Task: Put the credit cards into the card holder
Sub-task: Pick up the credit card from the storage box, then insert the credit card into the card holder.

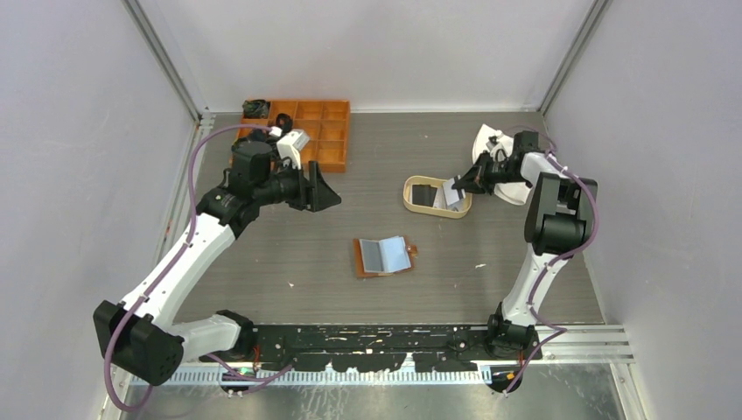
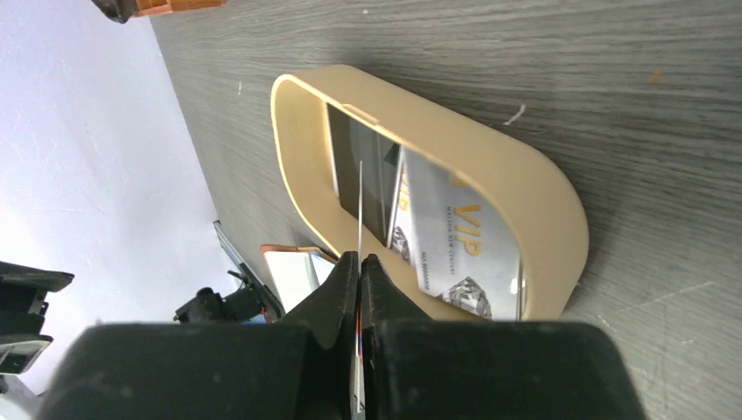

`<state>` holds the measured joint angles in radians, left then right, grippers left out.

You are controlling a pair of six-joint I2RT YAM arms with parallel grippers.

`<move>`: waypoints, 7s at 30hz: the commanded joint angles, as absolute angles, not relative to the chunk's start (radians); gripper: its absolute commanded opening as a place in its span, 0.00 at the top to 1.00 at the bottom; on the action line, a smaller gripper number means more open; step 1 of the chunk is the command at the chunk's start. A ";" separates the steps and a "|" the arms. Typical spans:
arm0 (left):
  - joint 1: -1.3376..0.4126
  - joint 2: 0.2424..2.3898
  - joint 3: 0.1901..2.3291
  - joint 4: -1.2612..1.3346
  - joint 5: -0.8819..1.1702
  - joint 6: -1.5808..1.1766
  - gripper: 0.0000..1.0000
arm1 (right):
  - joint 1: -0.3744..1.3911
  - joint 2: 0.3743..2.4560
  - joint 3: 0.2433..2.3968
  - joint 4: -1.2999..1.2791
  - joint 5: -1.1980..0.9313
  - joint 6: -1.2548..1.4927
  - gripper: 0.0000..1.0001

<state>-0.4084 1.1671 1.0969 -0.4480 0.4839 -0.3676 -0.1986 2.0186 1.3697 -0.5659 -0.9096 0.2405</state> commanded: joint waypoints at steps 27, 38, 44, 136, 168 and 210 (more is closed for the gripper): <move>-1.096 1.198 1.710 -0.515 -0.293 -0.916 0.00 | -0.172 1.598 1.214 -0.510 -1.009 0.200 0.99; -1.082 1.086 1.306 -0.284 -0.374 -0.672 0.00 | -0.079 1.455 1.011 -0.154 -1.044 0.429 0.99; -0.894 0.847 0.693 0.260 -0.027 -0.711 0.05 | -0.015 1.391 0.895 0.186 -1.065 0.649 0.99; -0.747 1.248 0.534 0.658 0.743 -0.471 1.00 | 0.387 1.250 0.915 -0.415 -1.255 -0.358 0.75; -0.731 1.377 0.491 0.377 0.243 -0.751 0.38 | 0.323 1.679 1.027 -0.453 -0.868 -0.002 0.99; -0.523 1.629 0.510 0.530 0.535 -0.761 0.99 | 0.319 1.864 0.964 -0.242 -0.943 0.289 0.99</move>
<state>-0.5449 1.6119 0.4751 0.5087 0.4747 -0.8032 0.3180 1.8481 0.9783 -0.3069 -0.9333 0.2157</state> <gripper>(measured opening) 0.042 0.039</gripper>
